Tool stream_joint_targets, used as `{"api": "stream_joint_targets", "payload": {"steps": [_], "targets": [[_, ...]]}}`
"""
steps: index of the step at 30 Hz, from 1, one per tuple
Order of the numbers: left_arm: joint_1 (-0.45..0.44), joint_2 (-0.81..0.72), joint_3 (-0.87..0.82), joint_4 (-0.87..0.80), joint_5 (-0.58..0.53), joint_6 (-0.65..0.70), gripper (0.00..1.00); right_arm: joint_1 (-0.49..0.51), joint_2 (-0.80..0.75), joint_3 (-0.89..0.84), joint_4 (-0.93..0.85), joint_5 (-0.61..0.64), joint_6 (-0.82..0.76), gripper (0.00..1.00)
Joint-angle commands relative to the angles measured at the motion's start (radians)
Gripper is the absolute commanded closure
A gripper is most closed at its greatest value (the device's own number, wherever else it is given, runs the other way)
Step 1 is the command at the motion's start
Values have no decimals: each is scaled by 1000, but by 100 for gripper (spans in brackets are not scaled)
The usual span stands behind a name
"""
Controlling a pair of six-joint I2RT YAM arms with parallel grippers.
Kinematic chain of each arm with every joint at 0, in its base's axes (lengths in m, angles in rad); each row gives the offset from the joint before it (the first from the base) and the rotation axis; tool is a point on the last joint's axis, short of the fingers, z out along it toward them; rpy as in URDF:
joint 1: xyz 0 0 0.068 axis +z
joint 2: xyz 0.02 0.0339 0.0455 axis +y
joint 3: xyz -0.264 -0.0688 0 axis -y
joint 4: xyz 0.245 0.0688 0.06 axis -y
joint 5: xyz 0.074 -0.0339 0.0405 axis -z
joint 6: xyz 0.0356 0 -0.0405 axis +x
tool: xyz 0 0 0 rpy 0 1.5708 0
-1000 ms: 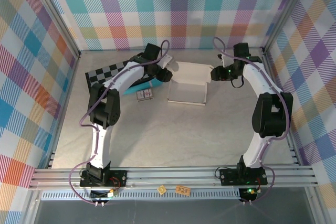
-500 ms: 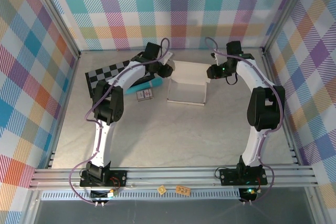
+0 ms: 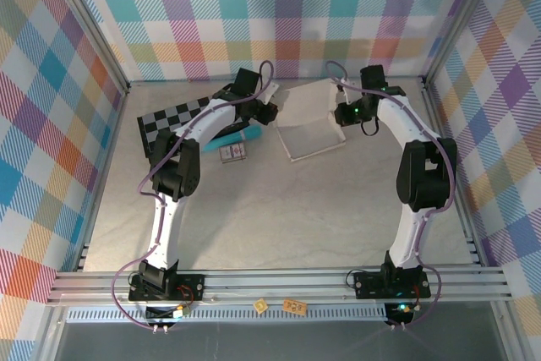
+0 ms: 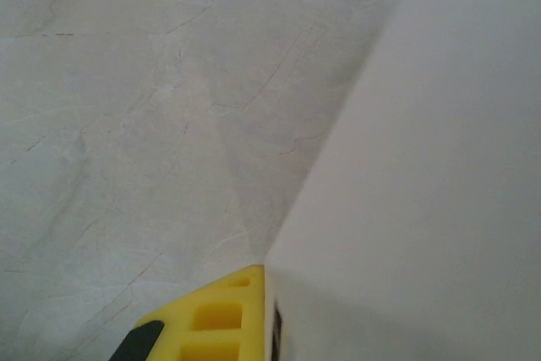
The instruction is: Fold the paper box
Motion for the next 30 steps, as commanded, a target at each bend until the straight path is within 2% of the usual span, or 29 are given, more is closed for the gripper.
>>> {"api": "stream_joint_targets", "payload": {"steps": [1,3,6,9,13,15,22,27,30], "targets": [[-16,0,25,21,-2,-23,100,24,5,-16,50,44,8,96],[-20,-7,14,24,-18,-21,100,25,3,-28,62,72,11,96],[-20,-17,5,5,-17,5,100,8,-42,-87,126,126,17,83],[-6,-40,-1,-45,47,40,100,-66,-57,-86,162,1,41,74],[20,-113,-92,-118,168,111,100,-94,35,68,29,-175,-37,66],[33,-157,-163,-139,208,142,100,-93,38,91,-25,-235,-62,61],[45,-214,-226,-302,283,337,100,-94,-230,-292,222,-327,-119,54],[48,-181,-186,-371,263,388,100,-94,-251,-331,135,-367,-215,51],[49,-178,-181,-357,250,387,100,-94,-251,-363,160,-337,-231,50]]}}
